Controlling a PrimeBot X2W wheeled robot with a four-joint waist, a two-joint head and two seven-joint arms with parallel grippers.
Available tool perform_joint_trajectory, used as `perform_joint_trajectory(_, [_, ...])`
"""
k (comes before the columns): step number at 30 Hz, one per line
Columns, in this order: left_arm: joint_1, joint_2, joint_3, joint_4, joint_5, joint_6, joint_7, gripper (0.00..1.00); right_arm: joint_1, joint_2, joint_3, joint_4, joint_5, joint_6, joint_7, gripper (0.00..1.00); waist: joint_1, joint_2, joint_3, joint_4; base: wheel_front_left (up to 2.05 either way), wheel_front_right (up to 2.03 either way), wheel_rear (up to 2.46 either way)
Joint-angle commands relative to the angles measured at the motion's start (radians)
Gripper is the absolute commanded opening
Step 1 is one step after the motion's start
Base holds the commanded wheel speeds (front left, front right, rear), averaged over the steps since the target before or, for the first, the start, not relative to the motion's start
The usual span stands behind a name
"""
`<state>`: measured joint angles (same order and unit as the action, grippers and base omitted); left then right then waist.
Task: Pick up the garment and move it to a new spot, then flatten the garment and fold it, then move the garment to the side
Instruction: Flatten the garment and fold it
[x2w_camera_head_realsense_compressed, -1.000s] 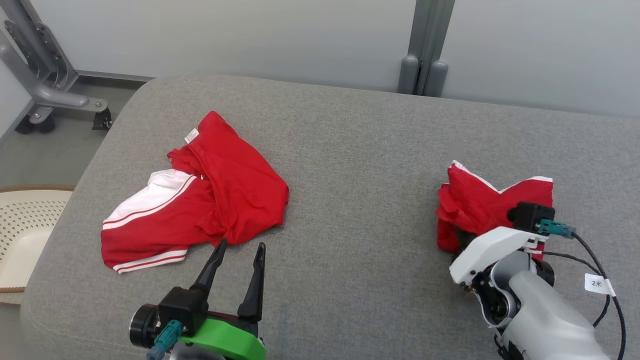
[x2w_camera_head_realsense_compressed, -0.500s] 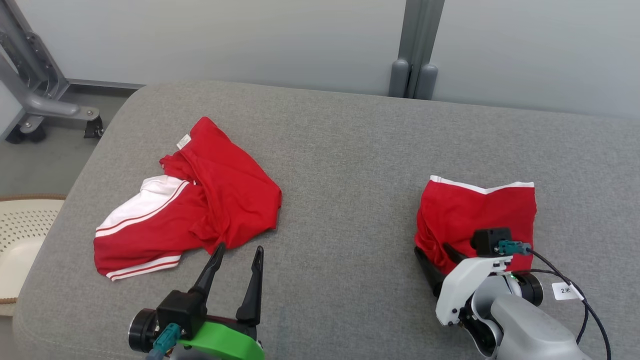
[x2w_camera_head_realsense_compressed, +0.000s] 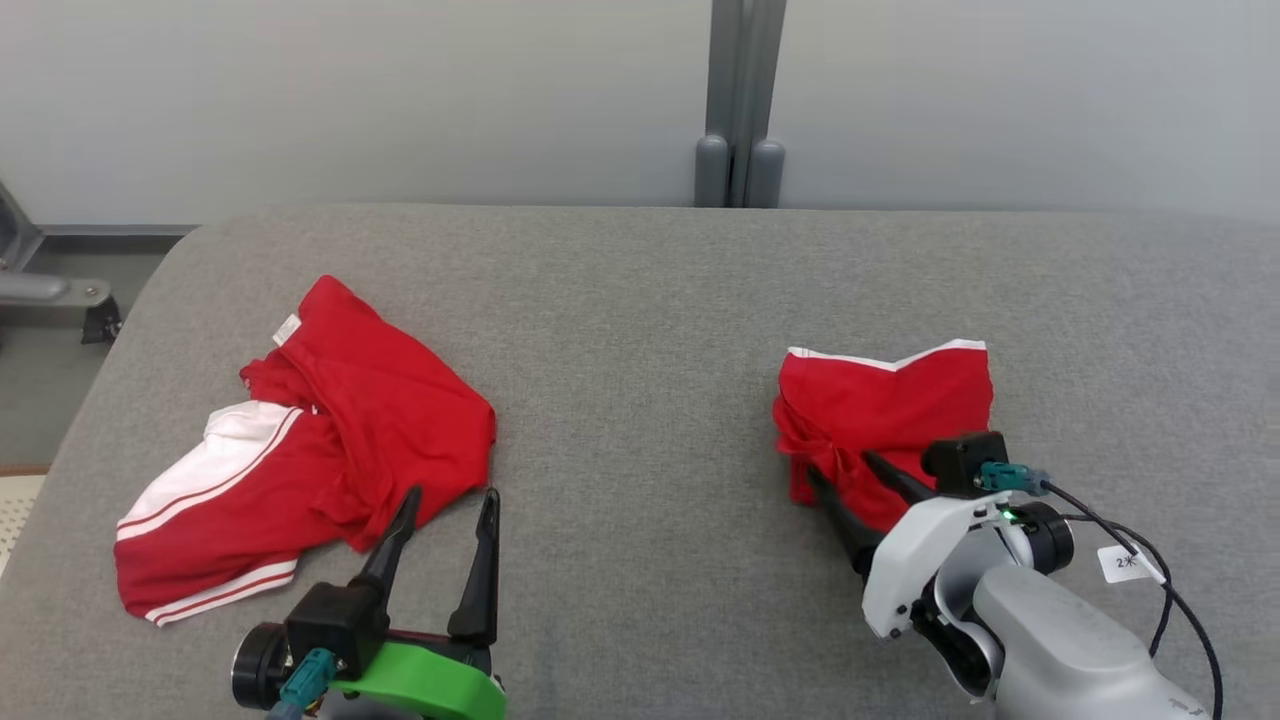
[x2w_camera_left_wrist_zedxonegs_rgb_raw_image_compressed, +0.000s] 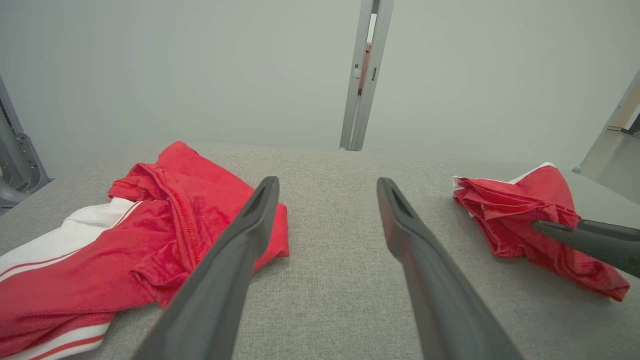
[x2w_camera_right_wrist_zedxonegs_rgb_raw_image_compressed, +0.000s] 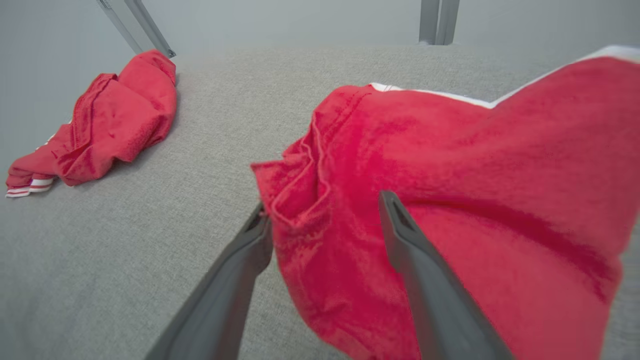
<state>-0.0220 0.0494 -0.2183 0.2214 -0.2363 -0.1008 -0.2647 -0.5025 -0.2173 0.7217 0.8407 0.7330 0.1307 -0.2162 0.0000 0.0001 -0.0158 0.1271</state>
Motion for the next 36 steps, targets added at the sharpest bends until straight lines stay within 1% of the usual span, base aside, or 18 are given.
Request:
perform_joint_trajectory(1, [-0.006, 0.002, 0.009, -0.006, 0.005, 0.004, 0.001, 1.0, 0.007, -0.018, -0.003, -0.019, 0.008, 0.0, -0.007, 1.0, 0.0, -0.0001, -0.007, -0.038, 0.0, 0.0, 0.0])
perform_joint_trajectory(4, [-0.015, 0.002, 0.026, -0.014, 0.005, 0.005, 0.001, 1.0, 0.019, -0.047, -0.017, -0.066, 0.008, 0.0, -0.014, 1.0, 0.0, -0.0001, -0.007, -0.068, 0.0, 0.0, 0.0])
perform_joint_trajectory(8, [-0.024, 0.003, 0.041, -0.027, 0.002, 0.005, 0.001, 1.0, 0.044, -0.088, -0.063, -0.124, -0.017, 0.0, -0.027, 1.0, 0.0, -0.0001, -0.006, -0.105, 0.0, 0.0, 0.0])
perform_joint_trajectory(12, [-0.033, 0.003, 0.05, -0.042, 0.0, 0.009, 0.001, 1.0, 0.079, -0.121, -0.151, -0.183, -0.06, 0.0, -0.039, 1.0, 0.0, -0.0001, -0.003, -0.136, 0.0, 0.0, 0.0])
perform_joint_trajectory(15, [-0.032, 0.002, 0.054, -0.057, -0.002, 0.011, 0.001, 1.0, 0.117, -0.129, -0.243, -0.225, -0.134, 0.0, -0.047, 1.0, 0.0, -0.0001, 0.001, -0.158, 0.0, 0.0, 0.0])
perform_joint_trajectory(19, [-0.028, 0.002, 0.051, -0.08, 0.002, 0.012, 0.001, 1.0, 0.178, -0.1, -0.368, -0.293, -0.247, 0.0, -0.049, 1.0, 0.0, -0.0001, 0.006, -0.178, 0.0, 0.0, 0.0])
perform_joint_trajectory(24, [-0.011, 0.002, 0.039, -0.104, 0.014, 0.013, 0.001, 1.0, 0.285, -0.032, -0.519, -0.408, -0.386, 0.0, -0.049, 1.0, 0.0, -0.0001, 0.011, -0.191, 0.0, 0.0, 0.0])
perform_joint_trajectory(29, [0.014, 0.003, 0.02, -0.125, 0.022, 0.021, 0.001, 1.0, 0.352, 0.026, -0.593, -0.475, -0.474, 0.0, -0.049, 1.0, 0.0, -0.0001, 0.016, -0.196, 0.0, 0.0, 0.0])
perform_joint_trajectory(32, [0.024, 0.003, 0.013, -0.131, 0.018, 0.027, 0.001, 1.0, 0.368, 0.05, -0.607, -0.495, -0.509, 0.0, -0.049, 1.0, 0.0, -0.0001, 0.021, -0.194, 0.0, 0.0, 0.0])
perform_joint_trajectory(36, [0.015, 0.003, 0.005, -0.131, 0.026, 0.023, 0.001, 1.0, 0.371, 0.069, -0.624, -0.507, -0.531, 0.0, -0.049, 1.0, 0.0, -0.0001, 0.036, -0.18, 0.0, 0.0, 0.0])
